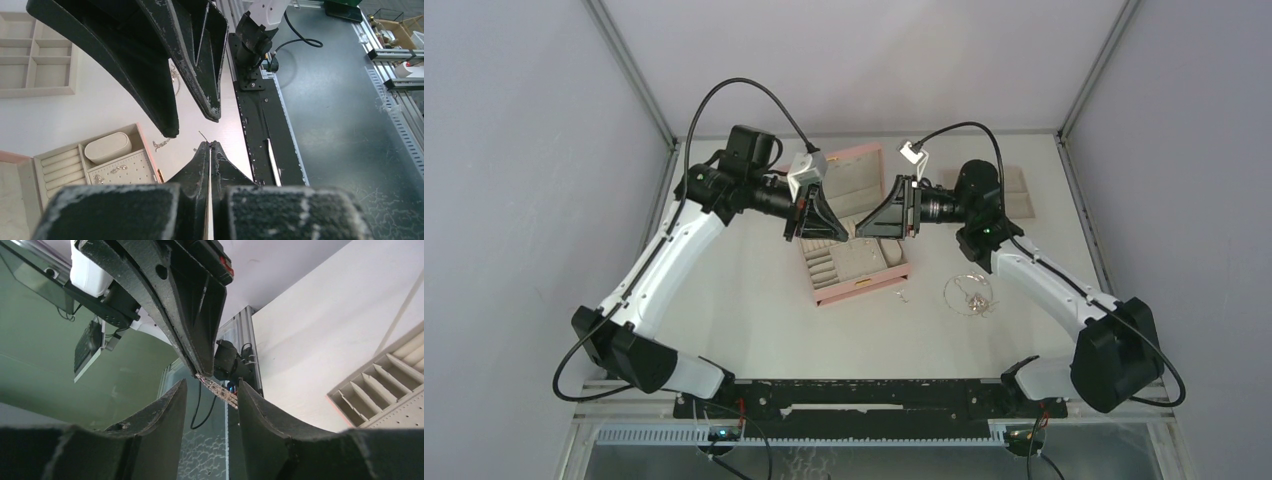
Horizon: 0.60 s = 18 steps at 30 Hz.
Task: Organize the mixed jewelry
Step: Adjust the jewelry.
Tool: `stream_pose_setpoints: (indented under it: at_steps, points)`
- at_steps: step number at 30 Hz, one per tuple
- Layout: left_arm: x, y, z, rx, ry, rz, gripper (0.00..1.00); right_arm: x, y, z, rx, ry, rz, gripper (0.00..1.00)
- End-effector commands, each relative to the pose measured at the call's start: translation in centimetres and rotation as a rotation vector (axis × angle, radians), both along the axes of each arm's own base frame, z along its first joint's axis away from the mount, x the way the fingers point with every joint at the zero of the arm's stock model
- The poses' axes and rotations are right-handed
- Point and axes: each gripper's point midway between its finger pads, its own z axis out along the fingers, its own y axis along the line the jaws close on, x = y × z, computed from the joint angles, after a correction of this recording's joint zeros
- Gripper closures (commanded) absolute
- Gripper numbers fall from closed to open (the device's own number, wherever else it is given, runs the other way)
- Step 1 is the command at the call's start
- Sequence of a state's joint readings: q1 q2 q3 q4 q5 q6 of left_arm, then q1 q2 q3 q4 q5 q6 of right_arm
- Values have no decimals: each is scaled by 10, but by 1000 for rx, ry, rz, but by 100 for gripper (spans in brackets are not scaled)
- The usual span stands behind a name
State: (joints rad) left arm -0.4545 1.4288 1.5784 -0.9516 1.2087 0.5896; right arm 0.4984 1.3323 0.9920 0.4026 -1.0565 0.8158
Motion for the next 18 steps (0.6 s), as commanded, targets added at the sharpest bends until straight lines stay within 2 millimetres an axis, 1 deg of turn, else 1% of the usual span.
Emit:
stream_pose_setpoints:
  at_steps: [1, 12, 15, 18]
  points:
    - [2, -1, 15, -44, -12, -15, 100, -9, 2, 26, 65, -70, 68, 50]
    - [5, -1, 14, -43, 0, -11, 100, -8, 7, 26, 88, -43, 104, 51]
    - [7, -2, 13, -42, 4, -9, 100, -9, 7, 26, 91, -41, 116, 55]
    - [8, -2, 14, -43, 5, -9, 100, -10, 7, 25, 88, -34, 128, 61]
